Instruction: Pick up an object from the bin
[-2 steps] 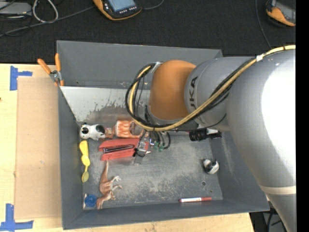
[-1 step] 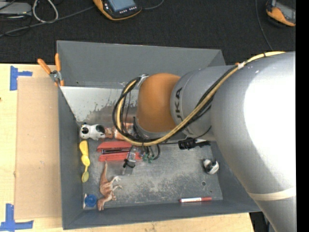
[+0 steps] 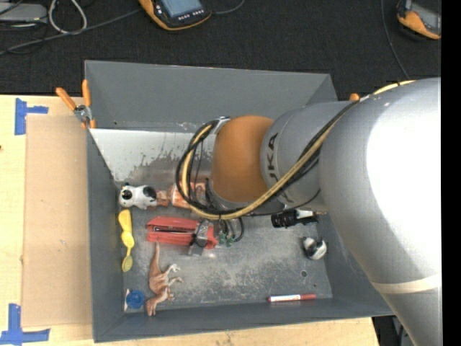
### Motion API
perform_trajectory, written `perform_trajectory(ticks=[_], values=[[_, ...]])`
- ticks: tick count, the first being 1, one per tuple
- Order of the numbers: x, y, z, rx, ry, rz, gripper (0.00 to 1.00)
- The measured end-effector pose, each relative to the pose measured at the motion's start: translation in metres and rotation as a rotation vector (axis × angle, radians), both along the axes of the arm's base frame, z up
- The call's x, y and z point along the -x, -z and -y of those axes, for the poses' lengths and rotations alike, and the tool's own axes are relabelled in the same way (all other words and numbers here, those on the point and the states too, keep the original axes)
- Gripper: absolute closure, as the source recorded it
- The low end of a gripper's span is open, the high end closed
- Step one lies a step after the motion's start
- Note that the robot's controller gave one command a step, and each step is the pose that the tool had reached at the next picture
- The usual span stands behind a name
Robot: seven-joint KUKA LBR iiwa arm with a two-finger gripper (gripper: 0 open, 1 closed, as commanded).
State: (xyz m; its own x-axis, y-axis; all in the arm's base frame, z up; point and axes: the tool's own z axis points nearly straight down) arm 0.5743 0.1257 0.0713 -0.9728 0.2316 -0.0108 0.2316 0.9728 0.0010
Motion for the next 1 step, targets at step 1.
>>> perform_trajectory(ticks=[1], values=[[0.0,0.0,-0.0001,0.0,-0.001,0.0,1.0]])
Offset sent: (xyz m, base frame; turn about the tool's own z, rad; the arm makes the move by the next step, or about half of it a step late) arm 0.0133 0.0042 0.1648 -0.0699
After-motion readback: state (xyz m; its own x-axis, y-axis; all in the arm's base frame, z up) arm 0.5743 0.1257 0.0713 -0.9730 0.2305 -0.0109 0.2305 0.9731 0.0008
